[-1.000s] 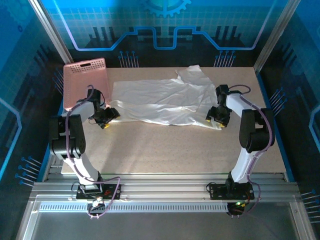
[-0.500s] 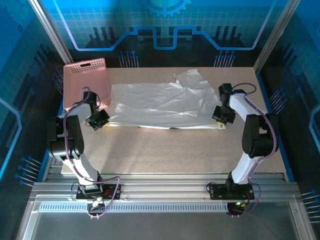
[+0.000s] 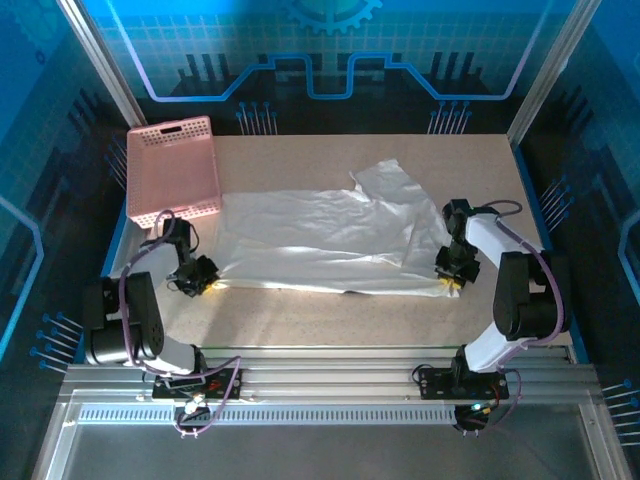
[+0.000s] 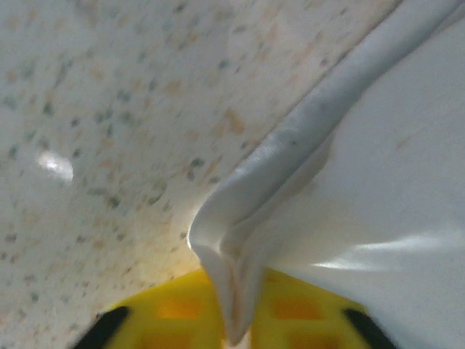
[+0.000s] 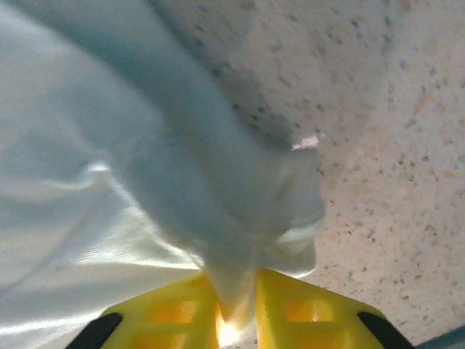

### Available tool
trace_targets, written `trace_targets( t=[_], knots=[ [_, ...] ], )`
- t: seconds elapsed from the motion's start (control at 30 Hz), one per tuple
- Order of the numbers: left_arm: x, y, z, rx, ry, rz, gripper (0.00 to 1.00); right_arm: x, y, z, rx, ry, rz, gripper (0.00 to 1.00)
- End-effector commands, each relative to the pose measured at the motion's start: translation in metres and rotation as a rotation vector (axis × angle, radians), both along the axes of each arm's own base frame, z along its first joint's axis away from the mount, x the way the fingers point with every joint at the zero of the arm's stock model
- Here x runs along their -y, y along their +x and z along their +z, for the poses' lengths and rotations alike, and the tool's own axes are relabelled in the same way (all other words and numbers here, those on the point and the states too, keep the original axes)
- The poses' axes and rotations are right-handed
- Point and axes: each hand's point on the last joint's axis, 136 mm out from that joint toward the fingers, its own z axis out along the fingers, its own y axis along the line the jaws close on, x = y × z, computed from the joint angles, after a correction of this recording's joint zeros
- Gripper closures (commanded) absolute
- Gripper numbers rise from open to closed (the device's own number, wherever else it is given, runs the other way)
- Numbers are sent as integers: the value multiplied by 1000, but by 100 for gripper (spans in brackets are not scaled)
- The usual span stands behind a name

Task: Fold and stack the t-shirts

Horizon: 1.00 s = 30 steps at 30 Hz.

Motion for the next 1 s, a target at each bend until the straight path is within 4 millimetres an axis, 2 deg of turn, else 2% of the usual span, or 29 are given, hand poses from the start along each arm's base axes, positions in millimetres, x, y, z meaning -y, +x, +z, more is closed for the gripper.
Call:
trace_targets(
  t=[0.0,0.03,0.07,0.1,0.13,0.17,0.23,0.3,0.37,0.43,0.53,0.6,0.77,0.97],
  knots=[
    [5,-21,10,-26,-33,61,73,12,-1,16,43,-44,-52,63],
    [7,-21,18,-3,-37,65,70,11,4,25,80,-46,-51,58],
    [7,-20,27,18,-35,71,63,10,9,35,119,-47,-41,53],
    [8,-19,37,41,-33,80,49,7,15,49,161,-56,-12,48],
    [8,-17,49,68,-32,89,40,2,20,64,200,-69,24,45],
    [10,-15,58,89,-33,91,37,-5,25,75,232,-67,60,42],
    [17,-4,82,147,-43,69,31,-39,38,91,320,26,170,39],
    [31,10,99,193,-55,16,29,-72,43,93,351,123,255,39],
    [48,29,114,257,-82,-40,28,-100,47,84,349,187,363,39],
    [65,48,130,333,-102,-97,27,-120,44,67,292,212,444,40],
    [84,67,145,404,-98,-169,26,-133,34,38,186,254,418,44],
    [98,74,152,451,-108,-209,26,-140,33,23,175,282,394,45],
    [120,75,151,470,-116,-274,25,-143,43,6,192,285,345,47],
    [118,62,141,453,-100,-285,26,-146,61,-2,200,286,330,50]
  ],
)
